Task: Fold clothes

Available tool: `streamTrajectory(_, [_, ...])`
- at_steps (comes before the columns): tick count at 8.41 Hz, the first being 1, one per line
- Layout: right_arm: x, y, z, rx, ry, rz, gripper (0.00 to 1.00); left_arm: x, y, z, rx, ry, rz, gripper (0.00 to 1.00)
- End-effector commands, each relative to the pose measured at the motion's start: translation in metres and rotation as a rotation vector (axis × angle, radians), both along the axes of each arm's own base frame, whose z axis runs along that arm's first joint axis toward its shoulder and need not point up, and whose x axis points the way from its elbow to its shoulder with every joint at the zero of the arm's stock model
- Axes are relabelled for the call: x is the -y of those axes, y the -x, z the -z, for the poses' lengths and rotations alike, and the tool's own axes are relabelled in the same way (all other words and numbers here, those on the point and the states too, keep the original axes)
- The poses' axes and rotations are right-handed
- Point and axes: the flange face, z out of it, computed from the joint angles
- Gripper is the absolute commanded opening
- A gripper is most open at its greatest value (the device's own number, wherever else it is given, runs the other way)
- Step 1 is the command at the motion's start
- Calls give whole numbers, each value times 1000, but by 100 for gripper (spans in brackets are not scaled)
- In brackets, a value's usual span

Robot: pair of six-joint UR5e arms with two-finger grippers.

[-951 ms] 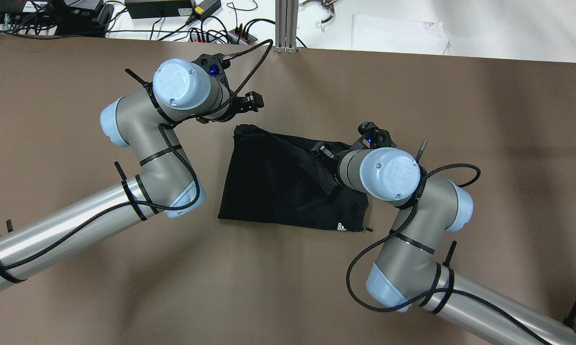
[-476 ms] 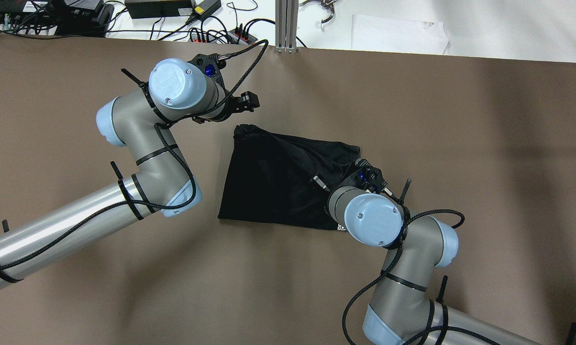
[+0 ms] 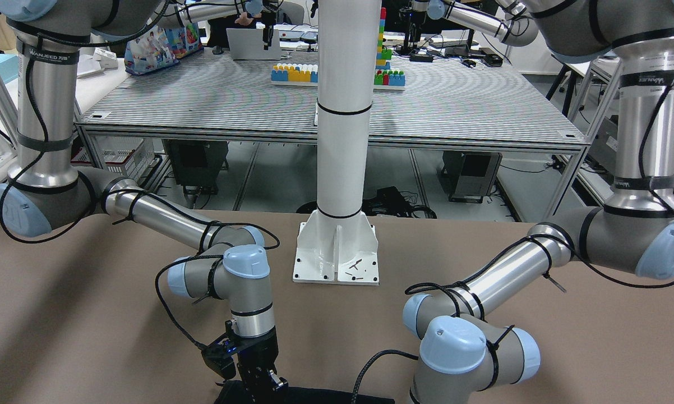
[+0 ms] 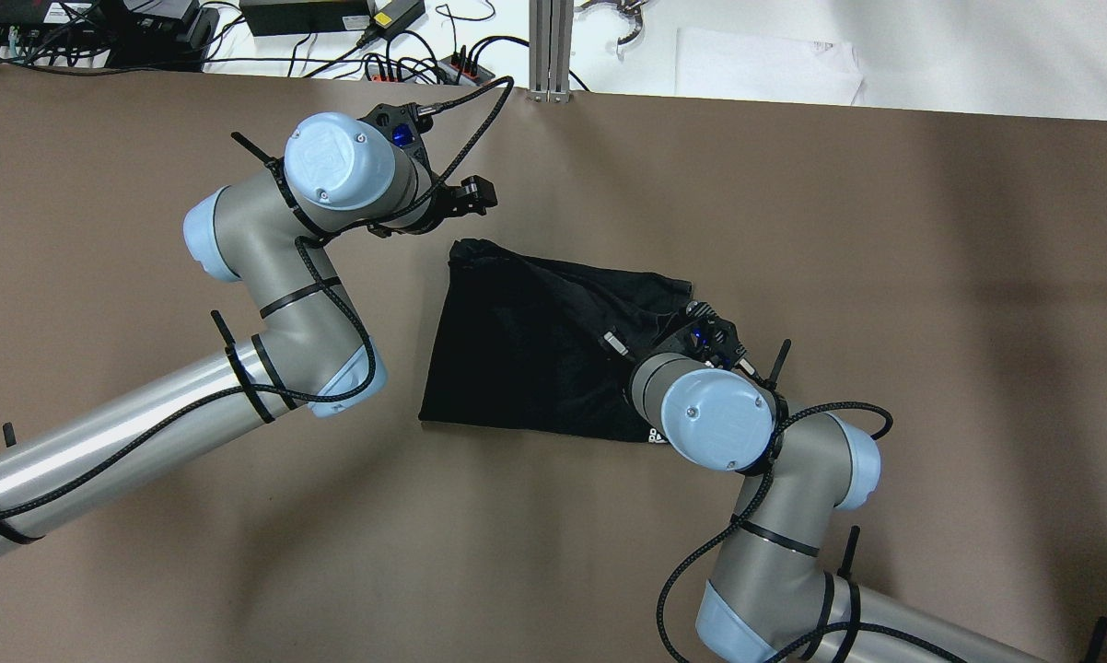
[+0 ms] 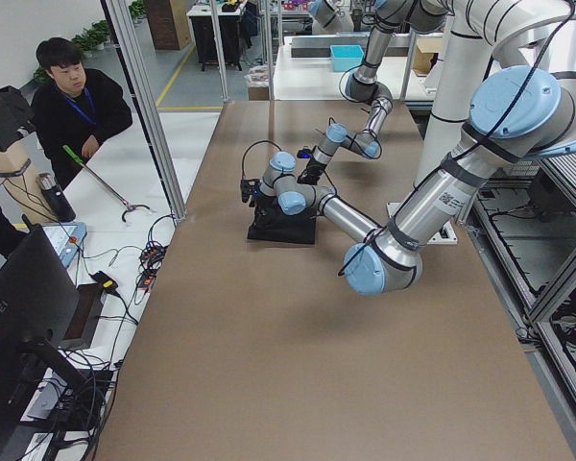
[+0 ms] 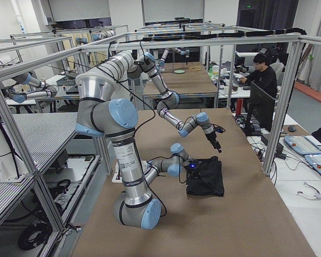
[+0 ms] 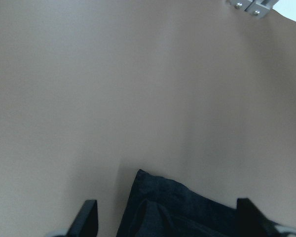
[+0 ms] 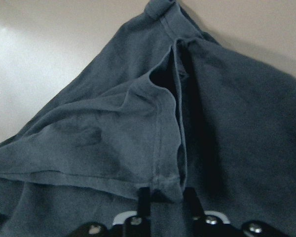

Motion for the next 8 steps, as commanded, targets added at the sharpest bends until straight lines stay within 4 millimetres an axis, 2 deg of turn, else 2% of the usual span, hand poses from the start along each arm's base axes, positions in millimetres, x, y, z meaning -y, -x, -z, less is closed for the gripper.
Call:
streamTrajectory(1, [36,-31,-1,-18,-10,-79,0,0,0,-4,4,3,1,100])
streamTrajectory(2, [54,-45,-6,-30,-5,-112,0,-1,-1,-4,4,3,-1,100])
streamTrajectory(3, [79,-45,-20,-64,16,-143,0,-1,-1,-4,4,3,-1,100])
streamTrajectory(4, [106,-37,-39,-104,34,-175,0,-1,-1,-4,4,3,-1,100])
streamTrajectory(5, [123,-34,-66,-106,21,-204,0,-1,-1,-4,4,3,-1,100])
streamTrajectory(6, [132,-33,-85,-104,12,-211,0,-1,-1,-5,5,4,-1,100])
streamTrajectory(7, [134,-35,-86,-128,-18,-189,0,-1,0,-4,4,3,-1,100])
streamTrajectory(8, [135,-35,-83,-138,-36,-176,15,-1,0,-5,4,3,-1,100])
